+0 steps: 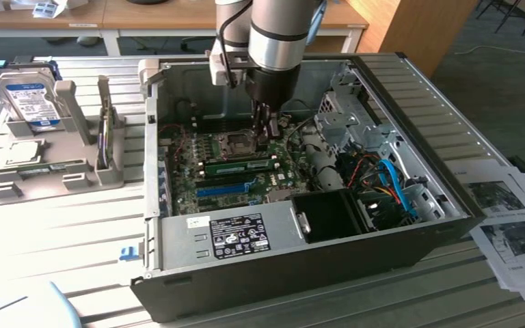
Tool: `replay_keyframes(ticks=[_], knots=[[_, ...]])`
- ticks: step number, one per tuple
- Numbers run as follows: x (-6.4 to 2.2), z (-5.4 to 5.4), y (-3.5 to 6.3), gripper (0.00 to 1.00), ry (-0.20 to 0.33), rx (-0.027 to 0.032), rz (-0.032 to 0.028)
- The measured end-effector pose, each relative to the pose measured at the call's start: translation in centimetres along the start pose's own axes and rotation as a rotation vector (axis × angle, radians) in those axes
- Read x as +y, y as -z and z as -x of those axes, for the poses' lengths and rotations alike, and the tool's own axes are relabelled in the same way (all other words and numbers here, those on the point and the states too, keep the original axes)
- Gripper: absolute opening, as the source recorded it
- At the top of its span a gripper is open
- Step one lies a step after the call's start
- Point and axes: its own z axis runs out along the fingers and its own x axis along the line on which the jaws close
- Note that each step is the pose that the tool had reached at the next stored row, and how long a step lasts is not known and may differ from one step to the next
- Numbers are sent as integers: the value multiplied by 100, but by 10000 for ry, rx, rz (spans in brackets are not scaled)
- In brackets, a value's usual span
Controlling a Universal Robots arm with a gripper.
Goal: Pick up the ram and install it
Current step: 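Insert the ram into the slot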
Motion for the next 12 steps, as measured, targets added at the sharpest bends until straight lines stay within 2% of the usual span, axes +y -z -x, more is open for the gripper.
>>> replay_keyframes(ticks=[3, 9, 12], knots=[[4, 0, -1, 18, 2, 0, 1], [86, -2, -9, 18, -1, -1, -1], [95, -3, -5, 18, -2, 1, -1]])
